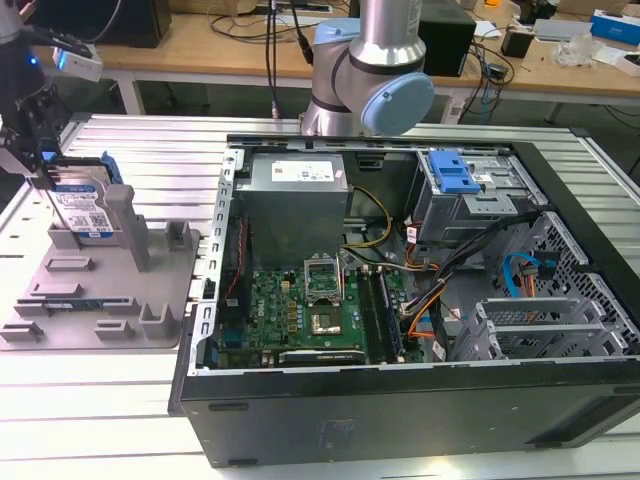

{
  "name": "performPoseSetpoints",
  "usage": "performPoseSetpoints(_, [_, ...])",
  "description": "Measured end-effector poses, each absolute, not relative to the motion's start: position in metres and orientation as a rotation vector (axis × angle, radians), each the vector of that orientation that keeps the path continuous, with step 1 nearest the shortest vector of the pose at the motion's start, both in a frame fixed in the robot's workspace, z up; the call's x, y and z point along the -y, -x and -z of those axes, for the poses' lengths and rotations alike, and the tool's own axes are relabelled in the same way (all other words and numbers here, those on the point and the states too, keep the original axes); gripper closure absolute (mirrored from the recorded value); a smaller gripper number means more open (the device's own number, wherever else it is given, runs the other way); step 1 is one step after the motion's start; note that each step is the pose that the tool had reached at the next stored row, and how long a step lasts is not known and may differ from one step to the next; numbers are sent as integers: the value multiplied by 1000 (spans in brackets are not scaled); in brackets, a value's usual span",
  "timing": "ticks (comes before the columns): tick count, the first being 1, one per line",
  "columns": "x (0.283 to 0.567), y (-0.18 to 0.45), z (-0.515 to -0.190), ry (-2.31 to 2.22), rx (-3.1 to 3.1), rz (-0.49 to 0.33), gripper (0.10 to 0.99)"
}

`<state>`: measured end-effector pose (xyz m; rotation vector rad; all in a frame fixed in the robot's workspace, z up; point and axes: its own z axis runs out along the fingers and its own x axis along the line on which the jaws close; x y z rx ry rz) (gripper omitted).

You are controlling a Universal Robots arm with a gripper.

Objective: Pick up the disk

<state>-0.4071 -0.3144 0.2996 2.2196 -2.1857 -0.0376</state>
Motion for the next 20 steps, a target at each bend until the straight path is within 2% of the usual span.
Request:
performPoseSetpoints(5, [314,407,-299,-2220,2186,38,604])
performPoseSetpoints(6, [314,407,-299,-2220,2186,38,620])
performPoseSetpoints(7, [314,407,-299,-2220,2186,38,690])
performPoseSetpoints(20, [316,407,-297,-2220,2186,38,718])
